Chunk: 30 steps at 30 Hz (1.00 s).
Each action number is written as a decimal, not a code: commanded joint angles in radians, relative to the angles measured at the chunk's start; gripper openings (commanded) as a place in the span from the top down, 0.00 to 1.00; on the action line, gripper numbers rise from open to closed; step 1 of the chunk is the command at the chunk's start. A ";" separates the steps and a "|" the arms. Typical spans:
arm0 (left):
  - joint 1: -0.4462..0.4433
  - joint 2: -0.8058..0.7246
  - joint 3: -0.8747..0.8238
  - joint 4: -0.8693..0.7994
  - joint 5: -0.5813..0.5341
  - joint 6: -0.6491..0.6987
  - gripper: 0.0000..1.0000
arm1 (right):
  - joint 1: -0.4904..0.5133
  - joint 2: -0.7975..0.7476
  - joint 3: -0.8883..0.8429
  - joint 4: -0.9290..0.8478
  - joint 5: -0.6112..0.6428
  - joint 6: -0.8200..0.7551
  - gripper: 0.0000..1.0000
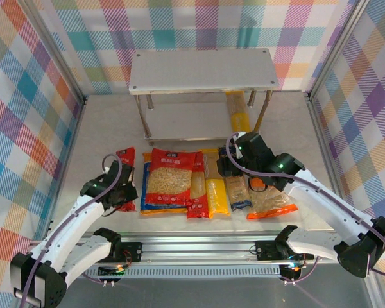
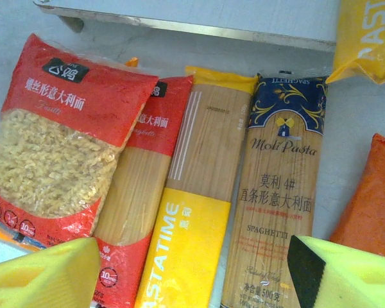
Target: Place and organize the pasta boxes and bags onto the shelf
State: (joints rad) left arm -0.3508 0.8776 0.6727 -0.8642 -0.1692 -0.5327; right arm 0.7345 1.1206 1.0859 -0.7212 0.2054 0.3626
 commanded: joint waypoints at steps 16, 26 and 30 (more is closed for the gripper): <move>-0.002 0.006 0.410 -0.201 0.308 0.149 1.00 | 0.006 0.040 0.067 -0.039 0.054 0.026 0.22; -0.010 0.093 0.325 0.197 0.413 0.053 1.00 | 0.006 0.057 0.091 -0.055 0.054 0.029 0.22; -0.022 0.191 0.340 0.325 0.378 0.055 1.00 | 0.006 0.061 0.094 -0.057 0.054 0.032 0.22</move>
State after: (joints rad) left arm -0.3614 1.0458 0.9855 -0.8051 0.2081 -0.4721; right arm 0.7345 1.1774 1.1492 -0.7551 0.2497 0.3817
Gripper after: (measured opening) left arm 0.209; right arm 0.779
